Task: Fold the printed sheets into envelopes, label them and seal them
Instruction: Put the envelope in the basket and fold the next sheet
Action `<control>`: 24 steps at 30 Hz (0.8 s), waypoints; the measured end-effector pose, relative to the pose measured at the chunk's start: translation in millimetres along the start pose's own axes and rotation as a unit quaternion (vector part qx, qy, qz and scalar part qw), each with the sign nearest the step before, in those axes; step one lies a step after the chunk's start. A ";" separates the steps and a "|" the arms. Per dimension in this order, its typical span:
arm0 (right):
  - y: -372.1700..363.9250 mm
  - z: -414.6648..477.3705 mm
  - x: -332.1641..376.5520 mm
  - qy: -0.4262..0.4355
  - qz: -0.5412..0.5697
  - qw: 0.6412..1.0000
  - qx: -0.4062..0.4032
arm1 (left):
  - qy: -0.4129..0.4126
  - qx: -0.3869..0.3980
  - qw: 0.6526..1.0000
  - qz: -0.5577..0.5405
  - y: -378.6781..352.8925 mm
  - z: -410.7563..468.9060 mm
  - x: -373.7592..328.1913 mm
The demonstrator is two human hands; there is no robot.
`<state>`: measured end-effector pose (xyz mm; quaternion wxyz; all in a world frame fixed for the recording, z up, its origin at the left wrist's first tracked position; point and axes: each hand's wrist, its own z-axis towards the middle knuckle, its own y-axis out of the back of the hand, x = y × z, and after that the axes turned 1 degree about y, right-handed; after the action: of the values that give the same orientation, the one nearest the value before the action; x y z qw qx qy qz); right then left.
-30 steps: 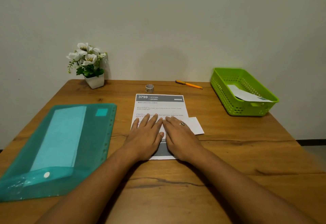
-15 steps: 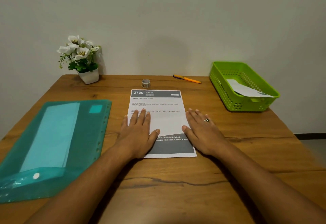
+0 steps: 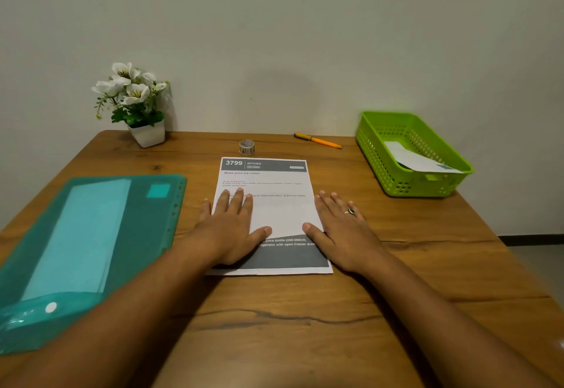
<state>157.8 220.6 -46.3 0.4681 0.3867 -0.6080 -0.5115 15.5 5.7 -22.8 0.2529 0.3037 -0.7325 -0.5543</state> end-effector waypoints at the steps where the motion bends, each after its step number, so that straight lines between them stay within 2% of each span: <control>1: 0.2 -0.3 -0.3 0.001 -0.002 1.000 0.001 | -0.009 -0.006 1.000 -0.004 -1.8 -2.1 7.6; 5: 3.3 -0.1 3.2 -0.009 0.002 1.000 0.013 | -0.028 -0.065 0.997 -0.021 -12.4 -10.9 13.8; 8: 6.7 5.2 20.6 -0.023 -0.023 0.999 0.024 | -0.025 -0.079 0.996 -0.020 -13.7 -10.7 12.0; 14: 9.4 11.4 71.1 0.070 -0.081 0.994 -0.022 | -0.026 -0.086 0.996 -0.019 -14.5 -12.7 10.9; 17: 16.7 15.9 68.9 0.009 -0.070 0.995 -0.065 | -0.025 -0.089 0.996 -0.020 -16.1 -11.2 12.9; 21: 35.2 18.5 50.7 -0.047 -0.139 0.987 -0.072 | -0.031 -0.093 0.995 -0.021 -18.7 -10.3 14.8; 24: 30.1 13.4 62.0 0.017 -0.111 0.993 -0.045 | -0.026 -0.093 0.995 -0.022 -17.8 -10.7 13.2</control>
<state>128.8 170.6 -6.4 0.4354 0.4386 -0.5298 -0.5808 16.9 -14.5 -36.8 0.2490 0.2799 -0.6773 -0.6332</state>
